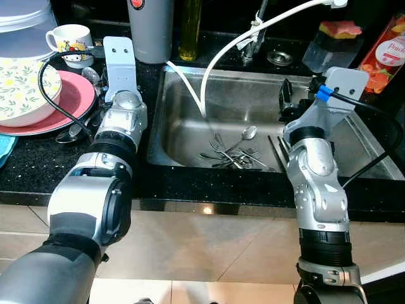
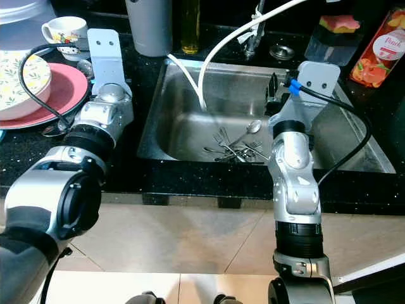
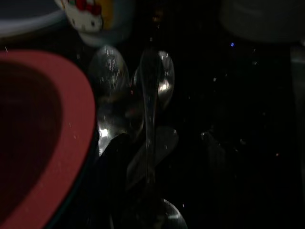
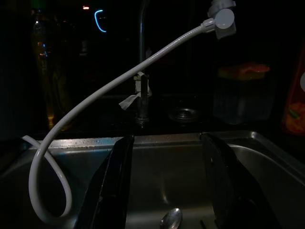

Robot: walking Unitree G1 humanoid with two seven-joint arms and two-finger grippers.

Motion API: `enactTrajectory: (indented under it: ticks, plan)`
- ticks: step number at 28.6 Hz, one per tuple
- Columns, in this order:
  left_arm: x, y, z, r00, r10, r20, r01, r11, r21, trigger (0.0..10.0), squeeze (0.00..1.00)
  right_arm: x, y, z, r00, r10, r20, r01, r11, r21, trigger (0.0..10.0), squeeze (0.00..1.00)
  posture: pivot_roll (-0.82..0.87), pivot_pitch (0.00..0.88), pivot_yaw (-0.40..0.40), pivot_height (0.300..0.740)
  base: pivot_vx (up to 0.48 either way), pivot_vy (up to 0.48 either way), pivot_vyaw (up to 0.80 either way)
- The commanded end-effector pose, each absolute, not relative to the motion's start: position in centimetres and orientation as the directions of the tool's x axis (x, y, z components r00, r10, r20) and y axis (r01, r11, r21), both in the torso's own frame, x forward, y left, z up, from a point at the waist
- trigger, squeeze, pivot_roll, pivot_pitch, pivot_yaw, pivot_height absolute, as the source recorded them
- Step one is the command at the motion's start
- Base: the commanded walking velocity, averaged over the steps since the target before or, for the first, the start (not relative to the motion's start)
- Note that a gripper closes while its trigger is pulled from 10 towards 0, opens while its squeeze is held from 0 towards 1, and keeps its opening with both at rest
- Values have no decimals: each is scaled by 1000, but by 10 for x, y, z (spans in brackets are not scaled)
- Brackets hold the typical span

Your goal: Kitchen organization

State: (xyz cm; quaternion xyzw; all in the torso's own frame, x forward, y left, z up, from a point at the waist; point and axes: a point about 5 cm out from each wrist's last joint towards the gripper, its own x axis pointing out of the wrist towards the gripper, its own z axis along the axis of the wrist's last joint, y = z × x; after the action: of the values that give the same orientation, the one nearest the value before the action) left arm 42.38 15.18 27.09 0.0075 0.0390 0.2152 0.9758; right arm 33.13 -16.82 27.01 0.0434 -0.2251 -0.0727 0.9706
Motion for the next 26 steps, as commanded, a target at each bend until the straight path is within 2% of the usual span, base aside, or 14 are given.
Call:
enactTrajectory:
  ticks: [1, 4, 10, 11, 12, 13, 22, 23, 26]
  plan:
    - [423, 147, 263, 901, 412, -140, -414, 910, 10, 10000, 0, 332, -170, 271, 885, -165, 435, 125, 985, 121, 10000, 0, 179, 88, -61, 740, 0, 0, 0]
    - [422, 147, 252, 888, 403, -222, -417, 909, -19, 10000, 0, 332, -169, 272, 885, -163, 437, 122, 985, 120, 10000, 0, 180, 89, -65, 740, 0, 0, 0]
    - [421, 152, 246, 870, 411, -274, -437, 899, -40, 9765, 0, 332, -169, 273, 885, -162, 436, 121, 985, 121, 10000, 0, 182, 107, -65, 740, 0, 0, 0]
    - [421, 152, 245, 868, 408, -283, -436, 899, -39, 3059, 0, 332, -169, 273, 885, -163, 435, 121, 985, 122, 10000, 0, 183, 106, -64, 740, 0, 0, 0]
    - [421, 152, 245, 868, 408, -283, -436, 899, -39, 3059, 0, 332, -169, 273, 885, -163, 435, 121, 985, 122, 10000, 0, 183, 106, -64, 740, 0, 0, 0]
    - [421, 153, 243, 865, 406, -294, -436, 899, -43, 0, 0, 332, -170, 273, 886, -163, 435, 122, 985, 122, 10000, 0, 183, 105, -63, 740, 0, 0, 0]
    - [422, 152, 246, 880, 387, -274, -414, 909, -46, 0, 0, 332, -170, 273, 885, -167, 435, 123, 984, 127, 10000, 0, 183, 95, -65, 740, 0, 0, 0]
    - [423, 152, 253, 892, 396, -220, -411, 911, -26, 0, 0, 332, -170, 272, 886, -167, 434, 124, 984, 126, 10000, 0, 186, 96, -60, 740, 0, 0, 0]
    - [424, 152, 259, 901, 397, -175, -404, 915, -7, 0, 0, 333, -170, 272, 886, -167, 433, 124, 984, 126, 10000, 0, 181, 95, -58, 740, 0, 0, 0]
